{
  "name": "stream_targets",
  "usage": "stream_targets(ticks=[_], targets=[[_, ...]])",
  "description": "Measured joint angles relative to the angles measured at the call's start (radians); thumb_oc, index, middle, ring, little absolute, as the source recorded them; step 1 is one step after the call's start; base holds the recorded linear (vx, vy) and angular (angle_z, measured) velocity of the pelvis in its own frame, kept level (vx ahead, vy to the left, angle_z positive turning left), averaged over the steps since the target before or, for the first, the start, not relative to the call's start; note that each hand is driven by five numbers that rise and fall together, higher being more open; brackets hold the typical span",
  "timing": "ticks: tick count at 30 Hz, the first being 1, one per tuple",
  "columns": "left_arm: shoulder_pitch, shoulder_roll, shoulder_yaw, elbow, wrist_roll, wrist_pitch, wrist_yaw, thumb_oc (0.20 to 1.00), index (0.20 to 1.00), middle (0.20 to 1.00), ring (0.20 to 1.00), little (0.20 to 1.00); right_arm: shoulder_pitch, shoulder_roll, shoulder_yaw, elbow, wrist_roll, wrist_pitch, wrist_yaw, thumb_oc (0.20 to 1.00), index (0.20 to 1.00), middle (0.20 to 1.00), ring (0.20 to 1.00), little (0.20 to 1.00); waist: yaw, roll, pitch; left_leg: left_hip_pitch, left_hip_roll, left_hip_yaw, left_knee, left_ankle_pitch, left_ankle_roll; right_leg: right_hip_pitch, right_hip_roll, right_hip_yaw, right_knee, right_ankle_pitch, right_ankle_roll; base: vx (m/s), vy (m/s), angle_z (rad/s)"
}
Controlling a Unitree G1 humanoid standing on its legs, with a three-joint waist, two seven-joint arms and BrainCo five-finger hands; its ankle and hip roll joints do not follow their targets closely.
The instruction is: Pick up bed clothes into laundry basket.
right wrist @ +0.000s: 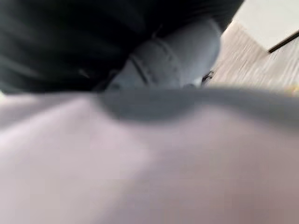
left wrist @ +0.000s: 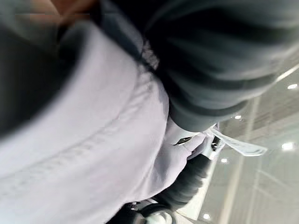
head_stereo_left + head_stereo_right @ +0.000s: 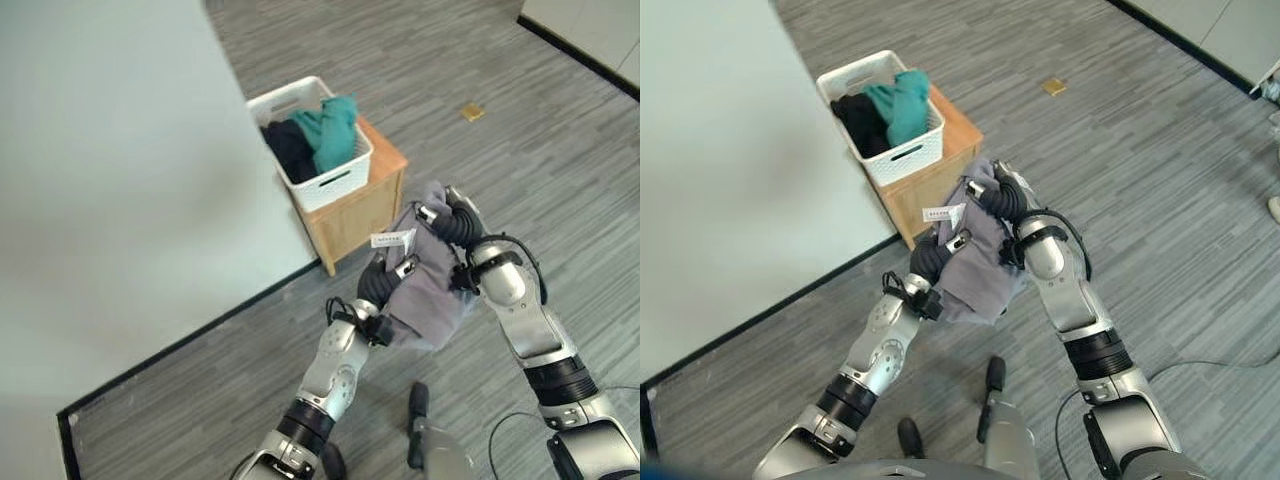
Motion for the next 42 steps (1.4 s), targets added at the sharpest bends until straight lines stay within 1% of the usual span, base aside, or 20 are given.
stream_targets(ticks=[3, 4, 8, 10, 11, 15, 17, 18, 20, 21, 24, 26, 28, 30, 31, 33, 34, 36, 38, 42], targets=[[0.035, 0.012, 0.017, -0.011, 0.009, 0.0, 0.001, 0.2, 0.2, 0.2, 0.2, 0.2, 0.014, 0.022, 0.011, -0.007, -0.026, 0.006, 0.002, 0.2, 0.2, 0.2, 0.2, 0.2, -0.017, -0.013, 0.006, 0.094, 0.024, 0.025, 0.098, 0.05, -0.005, 0.143, 0.028, -0.053, -0.012, -0.069, -0.022, 0.31, -0.285, -0.23], [0.032, 0.012, 0.016, -0.004, 0.024, -0.008, 0.007, 0.2, 0.2, 0.2, 0.2, 0.2, 0.012, 0.053, -0.001, 0.01, -0.026, 0.008, 0.006, 0.2, 0.2, 0.2, 0.2, 0.2, -0.002, -0.069, 0.014, 0.009, 0.067, 0.022, 0.394, 0.012, -0.03, 0.227, 0.008, -0.044, -0.071, -0.061, -0.031, 0.14, -0.27, -0.24], [-0.018, -0.006, 0.012, -0.014, 0.038, -0.02, 0.04, 0.2, 0.2, 0.2, 0.2, 0.2, -0.025, 0.035, -0.025, 0.006, -0.027, -0.004, 0.0, 0.2, 0.2, 0.2, 0.2, 0.2, 0.033, -0.08, 0.015, -0.318, 0.052, -0.185, 0.798, -0.029, -0.082, 0.264, 0.001, -0.051, -0.099, -0.081, -0.043, 0.14, -0.107, -0.1], [-0.024, -0.008, 0.013, -0.017, 0.038, -0.02, 0.049, 0.2, 0.2, 0.2, 0.2, 0.2, -0.03, 0.02, -0.027, 0.002, -0.028, -0.004, 0.0, 0.2, 0.2, 0.2, 0.2, 0.2, 0.035, -0.083, 0.019, -0.443, 0.021, -0.16, 0.693, -0.038, -0.053, 0.294, -0.002, -0.063, -0.131, -0.083, -0.04, 0.34, 0.036, -0.14], [-0.02, -0.006, 0.013, -0.017, 0.037, -0.02, 0.053, 0.2, 0.2, 0.2, 0.2, 0.2, -0.029, 0.024, -0.025, 0.005, -0.038, -0.004, -0.001, 0.2, 0.2, 0.2, 0.2, 0.2, 0.038, -0.08, 0.024, -0.436, 0.001, -0.1, 0.511, -0.03, -0.039, 0.331, 0.006, -0.064, -0.164, -0.091, -0.023, 0.44, 0.082, -0.24], [0.002, 0.002, 0.008, 0.003, 0.036, -0.022, 0.057, 0.2, 0.2, 0.2, 0.2, 0.2, -0.014, 0.055, -0.006, 0.042, -0.064, -0.005, -0.027, 0.2, 0.2, 0.2, 0.2, 0.2, 0.045, -0.035, 0.021, -0.361, -0.091, 0.015, 0.112, 0.067, 0.095, 0.445, 0.031, -0.054, -0.212, -0.128, 0.033, 0.36, 0.03, -0.25], [0.012, 0.005, 0.008, 0.017, 0.035, -0.022, 0.057, 0.2, 0.2, 0.2, 0.2, 0.2, 0.0, 0.065, -0.002, 0.049, -0.064, -0.003, -0.032, 0.2, 0.2, 0.2, 0.2, 0.2, 0.048, 0.0, 0.017, -0.326, -0.086, 0.085, 0.05, 0.063, 0.102, 0.499, 0.052, -0.057, -0.213, -0.161, 0.06, 0.38, 0.005, -0.18], [0.017, 0.007, -0.002, 0.028, 0.035, -0.021, 0.06, 0.2, 0.2, 0.2, 0.2, 0.2, 0.016, 0.071, -0.004, 0.059, -0.064, -0.002, -0.036, 0.2, 0.2, 0.2, 0.2, 0.2, 0.039, 0.022, 0.006, -0.283, -0.074, 0.131, 0.052, 0.073, 0.146, 0.55, 0.075, -0.064, -0.203, -0.207, 0.088, 0.42, 0.019, 0.14], [0.023, 0.01, -0.002, 0.027, 0.035, -0.021, 0.066, 0.2, 0.2, 0.2, 0.2, 0.2, 0.024, 0.08, -0.005, 0.066, -0.065, -0.003, -0.042, 0.2, 0.2, 0.2, 0.2, 0.2, 0.042, 0.014, 0.002, -0.267, -0.091, 0.128, 0.062, 0.088, 0.171, 0.562, 0.051, -0.067, -0.184, -0.23, 0.094, 0.33, 0.01, 0.22], [0.03, 0.013, -0.006, 0.019, 0.035, -0.021, 0.078, 0.2, 0.2, 0.2, 0.2, 0.2, 0.022, 0.101, -0.006, 0.084, -0.065, -0.006, -0.055, 0.2, 0.2, 0.2, 0.2, 0.2, 0.047, -0.002, -0.014, -0.237, -0.163, 0.107, 0.071, 0.048, 0.181, 0.58, -0.014, -0.086, -0.151, -0.268, 0.083, 0.27, 0.023, 0.38], [0.023, 0.012, -0.006, 0.014, 0.038, -0.018, 0.084, 0.2, 0.2, 0.2, 0.2, 0.2, 0.025, 0.101, -0.006, 0.076, -0.066, -0.003, -0.07, 0.2, 0.2, 0.2, 0.2, 0.2, 0.063, 0.001, -0.015, -0.202, -0.205, 0.051, 0.072, 0.014, 0.203, 0.585, -0.039, -0.101, -0.074, -0.259, 0.104, 0.31, 0.045, 0.55], [0.012, 0.009, -0.036, 0.015, 0.043, -0.012, 0.099, 0.2, 0.2, 0.2, 0.2, 0.2, 0.055, 0.101, -0.032, 0.049, -0.067, -0.001, -0.074, 0.2, 0.2, 0.2, 0.2, 0.2, 0.06, 0.02, -0.004, -0.126, -0.212, -0.034, 0.064, 0.002, 0.222, 0.503, -0.079, -0.08, 0.282, -0.288, 0.15, 0.07, -0.006, 0.9], [-0.007, 0.002, -0.057, 0.027, 0.059, -0.015, 0.105, 0.2, 0.2, 0.2, 0.2, 0.2, 0.082, 0.098, -0.066, 0.005, -0.067, -0.002, -0.083, 0.2, 0.2, 0.2, 0.2, 0.2, 0.037, 0.041, -0.002, -0.079, -0.2, -0.104, 0.038, 0.006, 0.207, 0.386, -0.04, 0.049, 0.498, -0.329, 0.138, 0.04, -0.089, 1.06], [-0.013, 0.0, -0.046, 0.009, 0.069, -0.027, 0.11, 0.2, 0.2, 0.2, 0.2, 0.2, 0.062, 0.1, -0.069, -0.007, -0.067, -0.006, -0.092, 0.2, 0.2, 0.2, 0.2, 0.2, 0.065, 0.032, -0.008, -0.049, -0.176, -0.138, 0.01, -0.01, 0.176, 0.187, 0.005, 0.175, 0.506, -0.352, 0.127, 0.09, -0.132, 0.75], [-0.023, -0.005, -0.047, 0.009, 0.07, -0.026, 0.11, 0.2, 0.2, 0.2, 0.2, 0.2, 0.063, 0.097, -0.08, -0.013, -0.067, -0.005, -0.101, 0.2, 0.2, 0.2, 0.2, 0.2, 0.038, 0.033, -0.008, -0.05, -0.174, -0.182, 0.005, -0.008, 0.16, 0.142, 0.028, 0.223, 0.445, -0.35, 0.123, 0.11, -0.104, 0.94], [-0.025, -0.006, -0.05, 0.009, 0.074, -0.026, 0.111, 0.2, 0.2, 0.2, 0.2, 0.2, 0.065, 0.096, -0.085, -0.011, -0.065, -0.003, -0.106, 0.2, 0.2, 0.2, 0.2, 0.2, 0.037, 0.017, -0.009, -0.034, -0.175, -0.217, 0.001, -0.013, 0.155, 0.083, 0.039, 0.248, 0.352, -0.322, 0.105, 0.21, -0.174, 0.94], [-0.029, -0.008, -0.059, 0.031, 0.079, -0.024, 0.111, 0.2, 0.2, 0.2, 0.2, 0.2, 0.094, 0.09, -0.102, -0.024, -0.064, -0.003, -0.107, 0.2, 0.2, 0.2, 0.2, 0.2, 0.007, 0.021, -0.011, -0.029, -0.155, -0.289, 0.0, -0.022, 0.141, 0.073, 0.11, 0.375, 0.229, -0.279, 0.079, 0.19, -0.145, 1.02], [-0.033, -0.008, -0.07, 0.047, 0.095, -0.02, 0.11, 0.2, 0.2, 0.2, 0.2, 0.2, 0.115, 0.08, -0.116, -0.035, -0.064, 0.007, -0.108, 0.2, 0.2, 0.2, 0.2, 0.2, -0.017, -0.001, -0.014, -0.015, -0.146, -0.327, -0.002, -0.024, 0.132, 0.078, 0.126, 0.407, 0.055, -0.183, 0.058, 0.15, -0.107, 0.98], [-0.031, -0.007, -0.069, 0.052, 0.106, -0.011, 0.11, 0.2, 0.2, 0.2, 0.2, 0.2, 0.124, 0.08, -0.115, -0.029, -0.064, 0.017, -0.111, 0.2, 0.2, 0.2, 0.2, 0.2, -0.017, -0.05, -0.043, 0.034, -0.166, -0.332, -0.004, -0.065, 0.096, 0.112, 0.067, 0.339, -0.079, 0.055, 0.067, 0.22, -0.146, 0.39], [-0.04, -0.011, -0.064, 0.05, 0.107, -0.002, 0.11, 0.2, 0.2, 0.2, 0.2, 0.2, 0.119, 0.071, -0.115, -0.017, -0.064, 0.018, -0.138, 0.2, 0.2, 0.2, 0.2, 0.2, -0.02, -0.002, -0.072, 0.053, -0.097, -0.235, 0.001, -0.087, 0.067, 0.211, 0.106, 0.213, -0.216, 0.085, 0.019, 0.18, -0.105, 0.15]])
